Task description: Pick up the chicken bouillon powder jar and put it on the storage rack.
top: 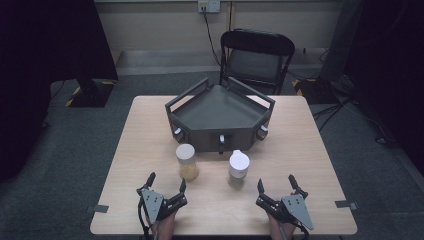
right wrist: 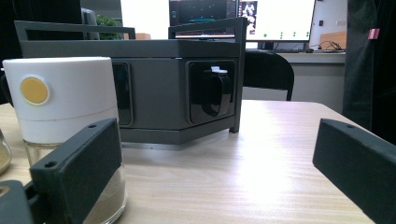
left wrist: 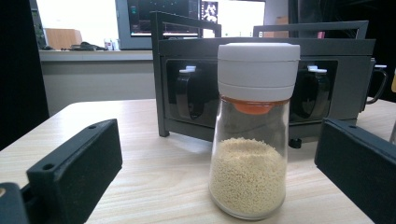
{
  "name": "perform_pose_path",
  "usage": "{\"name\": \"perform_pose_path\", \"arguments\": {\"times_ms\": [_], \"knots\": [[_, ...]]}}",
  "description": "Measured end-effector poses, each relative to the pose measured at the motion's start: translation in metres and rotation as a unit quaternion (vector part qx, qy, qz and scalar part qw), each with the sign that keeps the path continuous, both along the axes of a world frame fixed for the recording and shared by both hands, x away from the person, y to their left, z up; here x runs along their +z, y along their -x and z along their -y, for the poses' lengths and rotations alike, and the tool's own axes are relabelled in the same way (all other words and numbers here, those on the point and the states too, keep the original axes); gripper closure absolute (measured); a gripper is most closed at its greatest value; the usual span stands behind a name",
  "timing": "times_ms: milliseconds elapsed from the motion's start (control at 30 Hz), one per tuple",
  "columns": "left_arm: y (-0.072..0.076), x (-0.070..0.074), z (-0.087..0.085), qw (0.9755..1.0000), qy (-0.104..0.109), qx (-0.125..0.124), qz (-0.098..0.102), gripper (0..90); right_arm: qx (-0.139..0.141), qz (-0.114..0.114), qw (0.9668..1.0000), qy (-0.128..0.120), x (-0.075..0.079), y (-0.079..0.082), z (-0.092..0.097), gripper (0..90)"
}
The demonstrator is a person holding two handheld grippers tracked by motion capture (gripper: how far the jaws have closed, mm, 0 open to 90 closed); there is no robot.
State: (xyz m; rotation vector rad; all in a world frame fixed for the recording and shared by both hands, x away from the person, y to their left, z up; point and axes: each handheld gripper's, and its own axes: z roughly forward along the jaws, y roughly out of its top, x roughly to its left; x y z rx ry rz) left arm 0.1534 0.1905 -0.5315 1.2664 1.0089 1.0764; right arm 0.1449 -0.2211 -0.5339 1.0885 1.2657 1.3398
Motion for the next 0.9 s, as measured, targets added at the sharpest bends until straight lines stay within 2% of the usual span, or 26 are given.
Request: {"name": "perform_pose_path", "arguments": {"times_ms": [400, 533, 767, 900], "knots": [[0.000, 0.001, -0.004, 0.9999, 0.003, -0.010, -0.002, 0.0, 0.001, 0.000, 1.0000, 0.000, 0.000, 0.000, 0.000, 0.0], [-0.002, 0.005, -0.005, 0.9999, 0.009, -0.009, -0.012, 0.0, 0.001, 0.000, 1.0000, 0.000, 0.000, 0.000, 0.000, 0.0], [-0.003, 0.010, -0.007, 0.9998, 0.004, -0.016, -0.015, 0.0, 0.000, 0.000, 1.0000, 0.000, 0.000, 0.000, 0.000, 0.0], [-0.001, 0.013, -0.009, 0.9997, 0.006, -0.020, -0.010, 0.1, 0.000, 0.000, 1.0000, 0.000, 0.000, 0.000, 0.000, 0.0]]}}
